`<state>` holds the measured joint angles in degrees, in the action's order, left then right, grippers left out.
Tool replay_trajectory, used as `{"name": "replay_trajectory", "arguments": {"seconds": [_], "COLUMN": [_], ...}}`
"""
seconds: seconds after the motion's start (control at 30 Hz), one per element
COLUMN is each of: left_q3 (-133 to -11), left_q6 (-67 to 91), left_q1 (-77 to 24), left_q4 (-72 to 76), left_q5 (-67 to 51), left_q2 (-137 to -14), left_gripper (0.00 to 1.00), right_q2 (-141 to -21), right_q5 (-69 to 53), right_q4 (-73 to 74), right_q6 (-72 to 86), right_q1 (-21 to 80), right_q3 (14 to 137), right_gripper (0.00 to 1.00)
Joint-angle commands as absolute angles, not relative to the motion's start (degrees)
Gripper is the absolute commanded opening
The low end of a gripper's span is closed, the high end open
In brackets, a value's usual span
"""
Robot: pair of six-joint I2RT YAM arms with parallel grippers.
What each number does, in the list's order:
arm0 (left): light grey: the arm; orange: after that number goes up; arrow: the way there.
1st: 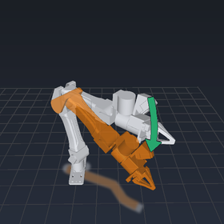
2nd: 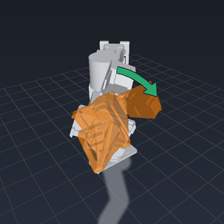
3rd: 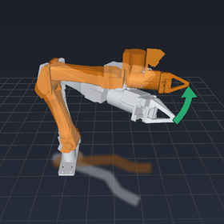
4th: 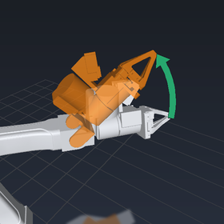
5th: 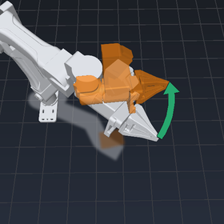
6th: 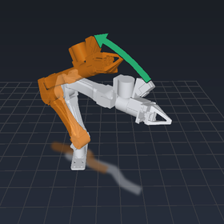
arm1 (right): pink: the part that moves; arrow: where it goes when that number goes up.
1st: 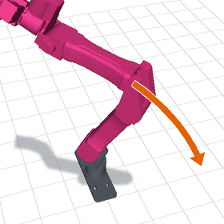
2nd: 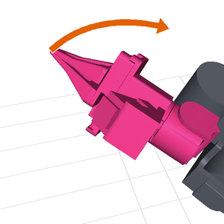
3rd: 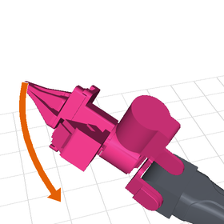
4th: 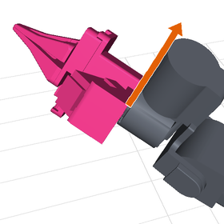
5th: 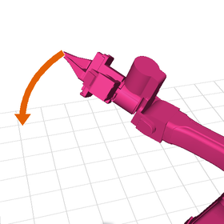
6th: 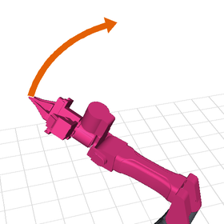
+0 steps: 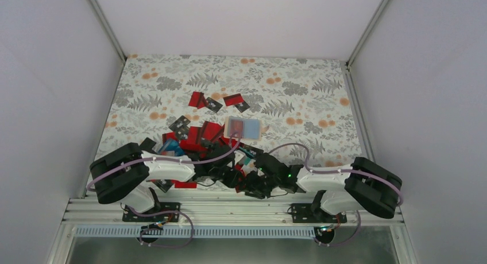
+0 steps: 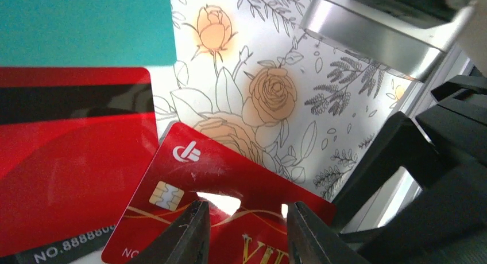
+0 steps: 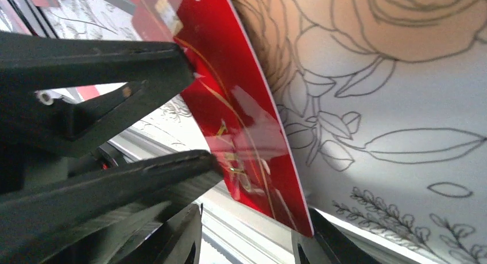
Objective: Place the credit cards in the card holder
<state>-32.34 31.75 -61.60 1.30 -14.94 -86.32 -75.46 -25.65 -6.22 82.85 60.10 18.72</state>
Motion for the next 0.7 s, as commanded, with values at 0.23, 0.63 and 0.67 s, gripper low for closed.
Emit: {"name": "replay_trajectory", "arguments": {"seconds": [0.23,0.63,0.67], "left_q3": [-30.6,-30.0,-30.0], "left_q6": [32.81,33.57,33.69], "left_q1": [-61.88,-61.79,-61.78], "left_q4": [2.29,4.01,4.2], "left_q5": [-17.23,-18.29,-18.28], "left_q2": [-87.48,-86.3,-86.55], "left_gripper": [0.36,0.36,0.36], "right_q2": [-72.75,-72.97,-72.97], "right_q5": [-18.6,-15.64,-15.38], "right_q4": [-5.68,-4.46,-4.47], "right_q6": [78.55,76.98,77.03], "right_q1": [60.14,59.6,59.51], "right_q3": [23.99,26.66,26.71], "right_gripper": [0.39,0.26,0.25]}}
